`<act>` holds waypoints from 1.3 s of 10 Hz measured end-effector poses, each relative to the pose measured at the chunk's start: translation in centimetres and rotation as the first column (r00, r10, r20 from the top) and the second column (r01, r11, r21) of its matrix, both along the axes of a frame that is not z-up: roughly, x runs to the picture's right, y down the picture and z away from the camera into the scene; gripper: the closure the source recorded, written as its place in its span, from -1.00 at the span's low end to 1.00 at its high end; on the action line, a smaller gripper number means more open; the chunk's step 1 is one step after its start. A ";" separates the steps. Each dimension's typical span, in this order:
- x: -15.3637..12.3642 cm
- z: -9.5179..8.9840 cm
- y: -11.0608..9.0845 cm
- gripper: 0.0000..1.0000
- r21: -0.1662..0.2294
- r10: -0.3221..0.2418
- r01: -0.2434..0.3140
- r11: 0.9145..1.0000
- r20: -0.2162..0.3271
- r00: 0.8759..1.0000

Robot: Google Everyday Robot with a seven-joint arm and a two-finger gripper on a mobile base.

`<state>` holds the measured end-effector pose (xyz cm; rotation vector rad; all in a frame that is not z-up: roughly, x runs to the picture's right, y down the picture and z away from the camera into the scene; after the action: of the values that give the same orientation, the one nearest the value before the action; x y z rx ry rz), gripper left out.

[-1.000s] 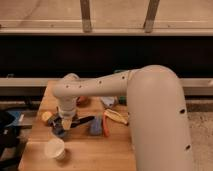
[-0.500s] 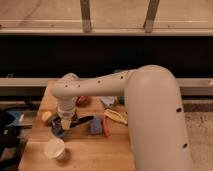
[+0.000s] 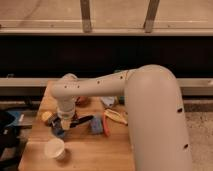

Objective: Place brush in plastic cup

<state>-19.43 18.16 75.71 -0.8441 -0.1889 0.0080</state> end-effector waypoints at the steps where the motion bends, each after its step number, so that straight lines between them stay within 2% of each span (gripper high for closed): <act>1: 0.0 -1.0 -0.2 0.96 0.030 0.007 -0.006 1.000 -0.008 1.000; 2: 0.6 -2.4 -0.7 1.00 0.067 0.012 -0.010 0.998 -0.025 1.000; 4: 1.1 -4.2 -1.5 1.00 0.115 0.019 -0.014 0.993 -0.043 0.999; 6: 1.1 -4.8 -1.5 1.00 0.136 0.021 -0.015 0.991 -0.044 0.999; 9: 0.8 -4.0 -0.8 1.00 0.112 0.013 -0.010 0.994 -0.027 1.000; 13: 0.5 -2.8 0.8 1.00 0.052 -0.003 0.003 0.999 -0.001 1.000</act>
<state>-18.92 19.00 72.89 -0.7922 -0.1861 0.0007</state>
